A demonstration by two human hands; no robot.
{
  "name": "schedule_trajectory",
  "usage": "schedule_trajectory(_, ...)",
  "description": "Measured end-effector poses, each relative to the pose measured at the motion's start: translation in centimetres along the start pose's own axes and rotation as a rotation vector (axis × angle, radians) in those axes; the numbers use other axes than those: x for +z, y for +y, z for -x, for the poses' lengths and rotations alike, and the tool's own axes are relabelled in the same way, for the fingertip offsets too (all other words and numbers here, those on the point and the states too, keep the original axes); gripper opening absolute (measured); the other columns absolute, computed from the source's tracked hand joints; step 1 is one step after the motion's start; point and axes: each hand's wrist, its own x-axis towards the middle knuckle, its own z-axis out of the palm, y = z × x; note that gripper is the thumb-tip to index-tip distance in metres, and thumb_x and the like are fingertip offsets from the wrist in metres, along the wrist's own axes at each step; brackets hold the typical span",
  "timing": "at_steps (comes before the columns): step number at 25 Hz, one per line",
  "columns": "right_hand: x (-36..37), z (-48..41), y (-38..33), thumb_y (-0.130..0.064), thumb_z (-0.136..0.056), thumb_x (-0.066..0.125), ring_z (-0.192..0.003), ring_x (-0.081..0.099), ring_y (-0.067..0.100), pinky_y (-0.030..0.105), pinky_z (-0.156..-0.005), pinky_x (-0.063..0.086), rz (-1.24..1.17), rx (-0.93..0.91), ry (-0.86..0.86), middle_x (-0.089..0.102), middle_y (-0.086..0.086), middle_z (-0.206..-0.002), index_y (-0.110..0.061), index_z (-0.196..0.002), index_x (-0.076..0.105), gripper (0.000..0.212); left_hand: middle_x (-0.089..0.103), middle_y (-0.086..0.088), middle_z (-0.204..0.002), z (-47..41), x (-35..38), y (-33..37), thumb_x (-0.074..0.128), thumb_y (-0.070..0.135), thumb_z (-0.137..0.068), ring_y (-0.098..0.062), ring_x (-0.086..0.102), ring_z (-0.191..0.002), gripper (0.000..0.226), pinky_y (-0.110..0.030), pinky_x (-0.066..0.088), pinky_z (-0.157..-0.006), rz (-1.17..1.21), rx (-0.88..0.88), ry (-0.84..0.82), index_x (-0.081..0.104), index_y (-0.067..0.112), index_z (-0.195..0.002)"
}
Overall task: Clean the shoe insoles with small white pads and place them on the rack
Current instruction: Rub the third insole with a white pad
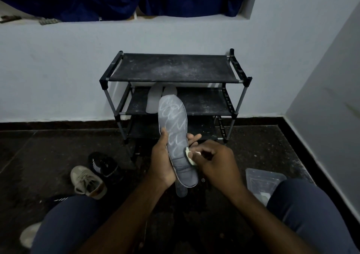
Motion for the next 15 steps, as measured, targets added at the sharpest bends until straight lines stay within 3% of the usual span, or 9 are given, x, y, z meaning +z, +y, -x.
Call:
schedule_trajectory(4, 1.1, 0.3, -0.6, -0.009, -0.089, 0.075, -0.1, 0.067, -0.001, 0.017, -0.089, 0.052, 0.122, -0.044, -0.054, 0.071, -0.012, -0.101, -0.019, -0.097, 0.081, 0.014, 0.064, -0.025, -0.132, 0.2, 0.2, -0.4, 0.024, 0.065, -0.102, -0.031, 0.064, -0.121, 0.078, -0.044, 0.05, -0.103, -0.048, 0.013, -0.013, 0.059, -0.003, -0.113)
schedule_trajectory(7, 1.6, 1.0, -1.3, -0.008, -0.089, 0.075, -0.106, 0.066, -0.003, 0.01, -0.092, 0.047, 0.032, -0.05, -0.172, 0.074, -0.011, -0.104, -0.016, -0.098, 0.081, 0.014, 0.07, -0.022, -0.121, 0.4, 0.3, -0.6, 0.025, 0.062, -0.103, -0.028, 0.067, -0.116, 0.075, -0.036, 0.057, -0.095, -0.082, 0.027, 0.018, 0.059, -0.004, -0.114)
schedule_trajectory(12, 0.6, 0.1, -0.5, -0.006, -0.088, 0.073, -0.089, 0.068, 0.001, 0.028, -0.083, 0.055, 0.151, -0.029, 0.015, 0.072, -0.006, -0.094, -0.015, -0.087, 0.081, 0.012, 0.073, -0.019, -0.111, 0.4, 0.7, -0.7, 0.026, 0.061, -0.103, -0.031, 0.066, -0.117, 0.075, -0.043, 0.052, -0.099, -0.041, 0.04, -0.018, 0.057, -0.005, -0.119)
schedule_trajectory(15, 1.3, 0.8, -1.3, -0.006, -0.089, 0.074, -0.097, 0.069, 0.001, 0.025, -0.089, 0.055, 0.055, -0.048, -0.096, 0.073, -0.008, -0.099, -0.015, -0.092, 0.081, 0.012, 0.07, -0.022, -0.121, 0.3, 0.6, -0.8, 0.026, 0.062, -0.103, -0.033, 0.063, -0.123, 0.077, -0.038, 0.055, -0.095, -0.099, 0.049, 0.021, 0.057, -0.006, -0.122)
